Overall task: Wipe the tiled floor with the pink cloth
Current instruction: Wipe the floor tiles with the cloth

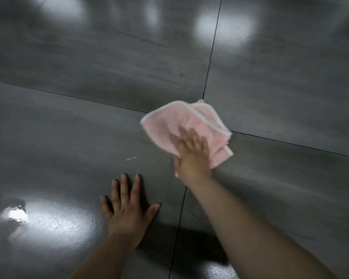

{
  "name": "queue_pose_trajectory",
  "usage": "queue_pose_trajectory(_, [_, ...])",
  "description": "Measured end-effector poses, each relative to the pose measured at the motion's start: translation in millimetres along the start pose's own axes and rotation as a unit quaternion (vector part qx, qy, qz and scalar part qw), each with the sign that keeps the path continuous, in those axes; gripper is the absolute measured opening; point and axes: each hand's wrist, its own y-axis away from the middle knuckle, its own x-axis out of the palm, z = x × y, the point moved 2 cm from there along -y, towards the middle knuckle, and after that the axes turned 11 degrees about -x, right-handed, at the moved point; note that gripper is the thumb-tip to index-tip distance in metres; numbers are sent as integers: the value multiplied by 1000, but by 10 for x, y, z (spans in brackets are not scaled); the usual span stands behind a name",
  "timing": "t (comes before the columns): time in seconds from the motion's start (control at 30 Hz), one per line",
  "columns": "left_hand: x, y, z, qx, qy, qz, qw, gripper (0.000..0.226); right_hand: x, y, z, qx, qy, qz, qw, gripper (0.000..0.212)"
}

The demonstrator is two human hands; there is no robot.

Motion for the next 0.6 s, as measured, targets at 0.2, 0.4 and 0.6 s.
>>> queue_pose_trajectory(0.2, [-31, 15, 11, 17, 13, -3, 1000, 108, -346, 390, -628, 64, 11, 19, 998, 53])
queue_pose_trajectory(0.4, [-13, 18, 71, 68, 10, -42, 997, 94, -300, 614, -455, 214, 39, -14, 976, 56])
queue_pose_trajectory(0.6, [-86, 206, 867, 67, 53, -91, 992, 71, 37, 419, -11, -83, 88, 31, 992, 64])
